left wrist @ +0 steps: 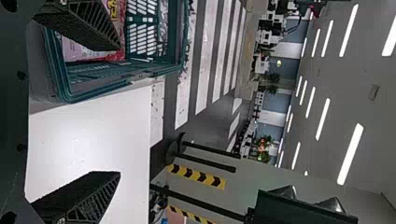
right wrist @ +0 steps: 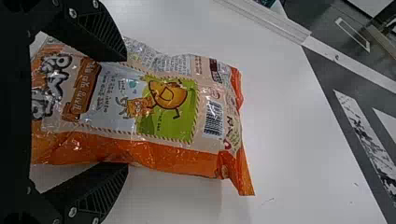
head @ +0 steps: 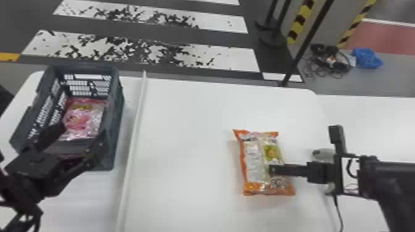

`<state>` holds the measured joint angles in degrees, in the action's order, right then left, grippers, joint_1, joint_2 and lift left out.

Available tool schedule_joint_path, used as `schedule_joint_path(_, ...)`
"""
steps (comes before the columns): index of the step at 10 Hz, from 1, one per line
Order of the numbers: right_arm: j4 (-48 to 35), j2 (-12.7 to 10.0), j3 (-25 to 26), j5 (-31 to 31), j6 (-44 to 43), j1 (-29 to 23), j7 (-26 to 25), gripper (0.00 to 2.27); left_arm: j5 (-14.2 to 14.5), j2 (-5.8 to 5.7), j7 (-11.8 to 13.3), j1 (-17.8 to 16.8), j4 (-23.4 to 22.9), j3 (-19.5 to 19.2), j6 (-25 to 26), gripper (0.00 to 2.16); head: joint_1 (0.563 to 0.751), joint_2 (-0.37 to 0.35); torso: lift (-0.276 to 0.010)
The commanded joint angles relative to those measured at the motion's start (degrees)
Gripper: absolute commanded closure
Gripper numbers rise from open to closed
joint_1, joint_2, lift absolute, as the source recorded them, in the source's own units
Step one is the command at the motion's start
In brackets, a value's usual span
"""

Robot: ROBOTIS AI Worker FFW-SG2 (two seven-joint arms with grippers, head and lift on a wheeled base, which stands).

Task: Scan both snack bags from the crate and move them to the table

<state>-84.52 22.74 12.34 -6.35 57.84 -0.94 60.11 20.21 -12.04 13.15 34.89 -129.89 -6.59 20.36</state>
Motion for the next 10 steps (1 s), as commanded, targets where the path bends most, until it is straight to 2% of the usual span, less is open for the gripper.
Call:
schedule_joint_path(1,0.6,0.0,-1.3,0.3,0.0,0.3,0.0,0.29,-0.1,0.09,-0.1,0.0,0.2,0.0,0.0,0.04,0.695,-0.144,-0.087)
schedule_joint_path(2,0.6,0.0,-2.0,0.9,-0.4,0.6,0.9,1.00,-0.1,0.00,-0.1,0.0,0.1,0.0,0.0,0.04,0.695,-0.137,-0.087)
schedule_joint_path(3,0.7,-0.3,-2.0,0.6,-2.3,0.4,0.8,2.03,-0.1,0.09,-0.1,0.0,0.2,0.0,0.0,0.04,0.695,-0.130,-0.087)
schedule_joint_path(5,-1.3,-0.4,-0.9,-0.1,-1.8,-0.7,0.7,2.12,-0.1,0.09,-0.1,0.0,0.3,0.0,0.0,0.04,0.695,-0.121,-0.087)
schedule_joint_path(7,-5.7,-0.3,0.8,-1.6,2.8,-2.3,0.8,2.12,-0.1,0.17,-0.1,0.0,0.3,0.0,-0.2,0.04,0.695,-0.120,-0.087)
schedule_joint_path(10,-18.4,-0.8,8.7,-8.2,13.3,-5.5,0.5,2.12,-0.1,0.35,-0.1,-0.2,1.0,0.2,-0.4,0.04,0.695,-0.119,-0.087)
